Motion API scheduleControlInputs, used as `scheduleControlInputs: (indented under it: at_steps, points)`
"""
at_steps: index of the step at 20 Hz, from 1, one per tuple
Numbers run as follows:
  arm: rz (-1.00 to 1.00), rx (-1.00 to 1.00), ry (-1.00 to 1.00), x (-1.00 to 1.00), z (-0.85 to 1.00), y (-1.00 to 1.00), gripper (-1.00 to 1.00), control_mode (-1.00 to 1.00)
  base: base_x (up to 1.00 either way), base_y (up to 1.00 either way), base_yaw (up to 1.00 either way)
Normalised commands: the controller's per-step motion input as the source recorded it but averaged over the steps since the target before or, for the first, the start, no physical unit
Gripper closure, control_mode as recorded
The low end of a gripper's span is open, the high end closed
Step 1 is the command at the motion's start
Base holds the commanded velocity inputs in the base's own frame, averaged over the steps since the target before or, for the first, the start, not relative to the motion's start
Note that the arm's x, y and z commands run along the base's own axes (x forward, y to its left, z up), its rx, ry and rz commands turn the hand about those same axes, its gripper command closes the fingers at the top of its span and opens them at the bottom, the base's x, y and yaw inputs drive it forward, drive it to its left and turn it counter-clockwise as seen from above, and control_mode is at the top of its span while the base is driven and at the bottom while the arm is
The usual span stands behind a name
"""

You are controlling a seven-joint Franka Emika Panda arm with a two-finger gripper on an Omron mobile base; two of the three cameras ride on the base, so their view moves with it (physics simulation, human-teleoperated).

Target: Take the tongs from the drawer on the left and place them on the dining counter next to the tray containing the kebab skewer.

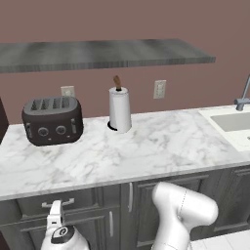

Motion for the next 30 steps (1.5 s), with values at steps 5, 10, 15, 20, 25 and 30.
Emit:
scheduleControlInputs:
  at_steps: [5, 10, 15, 20, 25, 30]
  points:
    - [0.08, 0.0, 0.0, 0.33, 0.0, -0.11, -1.0, -1.0, 0.0, 0.0, 0.0]
    - [0.11, 0.01, 0.0, 0.53, 0.0, -0.15, 1.0, -1.0, 0.0, 0.0, 0.0]
    - [0.08, 0.0, 0.0, 0.41, 0.0, -0.15, 1.0, -1.0, 0.0, 0.0, 0.0]
    - [0.02, 0.0, 0.0, 0.41, 0.0, -0.21, 1.0, -1.0, 0.0, 0.0, 0.0]
    - [0.0, 0.0, 0.0, 0.29, 0.0, -0.35, 1.0, -1.0, 0.0, 0.0, 0.0]
    - [0.0, 0.0, 0.0, 0.09, 0.0, -0.26, 1.0, -1.0, 0.0, 0.0, 0.0]
